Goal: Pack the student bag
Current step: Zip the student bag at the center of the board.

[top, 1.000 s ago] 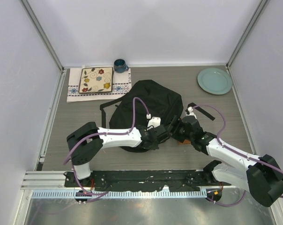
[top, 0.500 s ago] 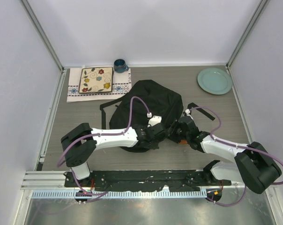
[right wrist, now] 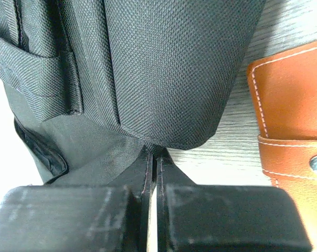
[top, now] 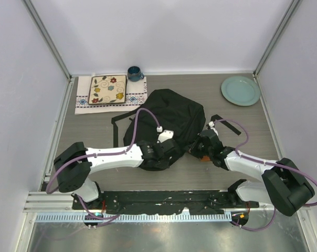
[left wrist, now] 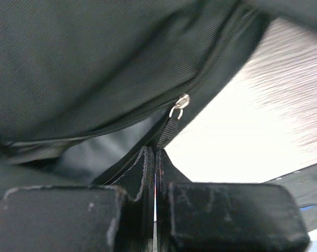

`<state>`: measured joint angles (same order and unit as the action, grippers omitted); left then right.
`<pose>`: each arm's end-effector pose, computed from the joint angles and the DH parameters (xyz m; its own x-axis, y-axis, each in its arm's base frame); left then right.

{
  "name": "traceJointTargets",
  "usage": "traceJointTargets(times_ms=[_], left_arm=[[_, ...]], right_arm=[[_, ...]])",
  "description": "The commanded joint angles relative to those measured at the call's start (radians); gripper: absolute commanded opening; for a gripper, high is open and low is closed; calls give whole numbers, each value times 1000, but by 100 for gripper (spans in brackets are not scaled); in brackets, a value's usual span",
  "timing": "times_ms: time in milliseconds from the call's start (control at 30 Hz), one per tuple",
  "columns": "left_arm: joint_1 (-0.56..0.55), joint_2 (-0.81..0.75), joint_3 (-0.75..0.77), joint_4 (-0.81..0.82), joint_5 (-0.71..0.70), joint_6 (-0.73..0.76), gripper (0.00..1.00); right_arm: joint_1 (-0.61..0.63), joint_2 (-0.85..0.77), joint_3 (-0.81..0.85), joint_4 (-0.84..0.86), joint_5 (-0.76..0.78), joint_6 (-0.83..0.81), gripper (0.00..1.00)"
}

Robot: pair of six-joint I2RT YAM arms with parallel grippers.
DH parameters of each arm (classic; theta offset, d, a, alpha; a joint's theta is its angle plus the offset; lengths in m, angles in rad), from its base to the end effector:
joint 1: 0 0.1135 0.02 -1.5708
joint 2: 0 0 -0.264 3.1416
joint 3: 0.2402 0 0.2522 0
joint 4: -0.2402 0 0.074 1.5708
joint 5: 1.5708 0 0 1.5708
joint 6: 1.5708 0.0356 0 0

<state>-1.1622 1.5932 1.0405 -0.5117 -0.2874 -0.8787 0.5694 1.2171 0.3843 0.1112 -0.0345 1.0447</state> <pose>0.1357 -0.2881 0.2053 -0.8572 0.1216 -0.5004 0.2592 0.9415 -0.2152 0.1846 0.1197 0.1479 -0.7642 0.5370 -0.3573 0.1996 0.7236 0.6607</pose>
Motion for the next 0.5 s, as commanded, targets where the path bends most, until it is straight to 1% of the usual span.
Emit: traceJointTargets(times_ms=[0, 133, 267, 367, 400, 467], left_arm=[[13, -105, -89, -132, -70, -20, 0], [24, -186, -152, -215, -119, -69, 0], [30, -263, -175, -275, -148, -98, 0], [30, -312, -186, -280, -138, -98, 0], [30, -323, -191, -277, -113, -91, 0], [30, -355, -201, -229, -73, -49, 0]], right_arm=[[-26, -7, 31, -1, 104, -31, 1], [-43, 9, 36, 10, 102, -38, 1], [-59, 27, 70, 12, 104, -78, 1], [-74, 47, 112, -7, 123, -120, 1], [-86, 51, 122, -27, 130, -130, 1], [-103, 64, 142, -30, 136, -155, 1]])
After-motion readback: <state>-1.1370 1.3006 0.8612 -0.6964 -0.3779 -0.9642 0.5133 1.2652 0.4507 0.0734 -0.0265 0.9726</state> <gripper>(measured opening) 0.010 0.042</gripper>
